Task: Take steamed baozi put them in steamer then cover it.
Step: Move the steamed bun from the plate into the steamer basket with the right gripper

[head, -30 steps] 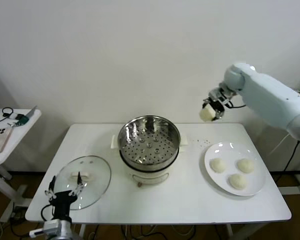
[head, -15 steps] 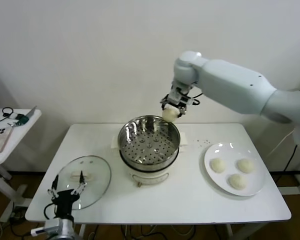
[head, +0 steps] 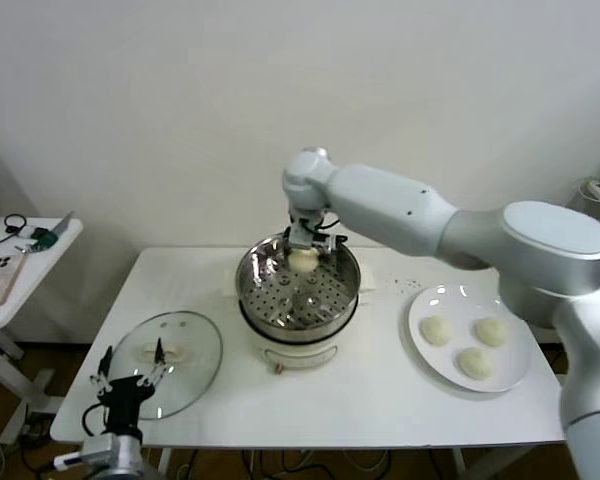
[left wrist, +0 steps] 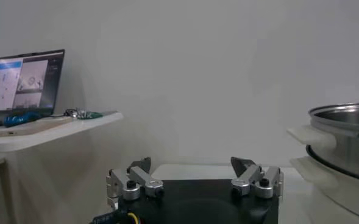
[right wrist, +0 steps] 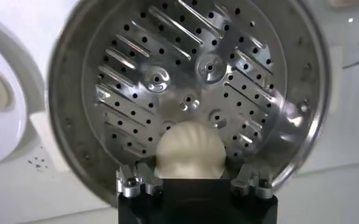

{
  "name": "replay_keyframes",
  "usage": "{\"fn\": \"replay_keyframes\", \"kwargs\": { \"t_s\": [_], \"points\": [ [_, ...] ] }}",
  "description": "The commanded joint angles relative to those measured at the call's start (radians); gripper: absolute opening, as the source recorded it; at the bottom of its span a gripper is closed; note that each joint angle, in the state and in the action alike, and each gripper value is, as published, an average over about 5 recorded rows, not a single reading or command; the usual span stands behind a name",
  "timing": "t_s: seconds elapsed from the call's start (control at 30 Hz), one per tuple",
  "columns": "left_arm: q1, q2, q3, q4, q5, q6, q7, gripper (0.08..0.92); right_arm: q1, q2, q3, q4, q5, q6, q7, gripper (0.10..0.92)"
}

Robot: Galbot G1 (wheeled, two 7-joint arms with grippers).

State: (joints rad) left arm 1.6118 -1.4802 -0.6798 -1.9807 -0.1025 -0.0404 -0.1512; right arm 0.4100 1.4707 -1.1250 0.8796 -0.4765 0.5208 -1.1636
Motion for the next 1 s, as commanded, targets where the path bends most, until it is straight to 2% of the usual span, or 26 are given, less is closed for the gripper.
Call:
{"fn": "replay_keyframes", "kwargs": {
  "t_s": [0.03, 0.27, 0.5, 0.7, 0.9, 1.0],
  "points": [
    [-0.001, 0.002, -0.001, 0.001, -0.004, 0.003, 0.000, 0.823, -0.062, 0.064, 0.030, -0.108, -0.099, 0.042, 0.010, 0.738],
    [-0.003, 0.003, -0.003, 0.004, -0.005, 0.005, -0.003, 0.823, -0.075, 0.065, 0.034, -0.114, -0.096, 0.043, 0.012, 0.742],
    [-0.002, 0.003, -0.004, 0.003, -0.004, 0.005, -0.006, 0.823, -0.076, 0.062, 0.043, -0.111, -0.095, 0.049, 0.019, 0.815],
    [0.001, 0.003, -0.007, 0.000, -0.005, 0.005, -0.010, 0.823, -0.041, 0.029, 0.050, -0.078, -0.068, 0.060, -0.002, 0.822],
    [0.002, 0.004, -0.007, -0.015, -0.015, 0.017, -0.014, 0.823, 0.066, -0.070, 0.034, 0.033, 0.130, 0.006, -0.033, 0.823],
    [-0.001, 0.005, -0.005, -0.018, -0.014, 0.021, -0.017, 0.823, 0.159, -0.138, -0.021, 0.083, 0.332, -0.095, -0.017, 0.823]
  ]
}}
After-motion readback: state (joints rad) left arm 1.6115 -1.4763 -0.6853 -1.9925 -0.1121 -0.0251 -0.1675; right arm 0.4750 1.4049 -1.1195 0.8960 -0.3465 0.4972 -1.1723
